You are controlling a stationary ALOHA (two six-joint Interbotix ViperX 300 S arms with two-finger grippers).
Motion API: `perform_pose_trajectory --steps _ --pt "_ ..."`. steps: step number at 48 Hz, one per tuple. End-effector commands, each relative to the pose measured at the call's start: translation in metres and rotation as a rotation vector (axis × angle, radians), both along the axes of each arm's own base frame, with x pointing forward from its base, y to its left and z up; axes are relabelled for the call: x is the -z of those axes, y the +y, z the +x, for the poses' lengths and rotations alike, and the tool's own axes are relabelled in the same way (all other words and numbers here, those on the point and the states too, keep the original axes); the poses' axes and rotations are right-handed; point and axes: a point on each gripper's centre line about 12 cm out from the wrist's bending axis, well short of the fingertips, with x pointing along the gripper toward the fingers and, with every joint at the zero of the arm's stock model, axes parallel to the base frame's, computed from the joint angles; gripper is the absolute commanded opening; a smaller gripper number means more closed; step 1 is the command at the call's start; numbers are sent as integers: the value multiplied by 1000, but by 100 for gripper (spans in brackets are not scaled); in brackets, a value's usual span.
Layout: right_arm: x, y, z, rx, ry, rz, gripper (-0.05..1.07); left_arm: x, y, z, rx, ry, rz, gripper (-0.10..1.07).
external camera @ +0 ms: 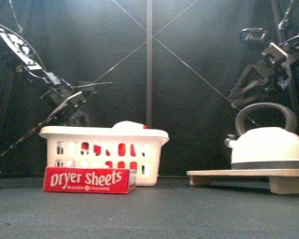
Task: Place iron in basket
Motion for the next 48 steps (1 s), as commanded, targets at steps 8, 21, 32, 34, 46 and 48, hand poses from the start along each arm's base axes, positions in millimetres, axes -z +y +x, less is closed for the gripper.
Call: perform_pose_trajectory --steps 8,21,32,34,46,48 --pt "-5 0 2 -1 -11 -2 86 -15 0 7 14 -51 19 75" --pt "-5 0 2 -1 -11 -2 86 -21 -4 8 28 -67 28 77" --pt "-5 0 2 -1 -11 -2 86 -22 -5 9 32 -69 30 77" --pt "-4 0 3 -1 -10 -2 86 -22 -5 9 33 -70 30 77" --pt "-4 0 3 0 -10 -1 86 -27 -12 14 81 -111 34 77" --pt "-4 0 3 0 -10 -1 86 -28 -14 16 93 -119 35 77"
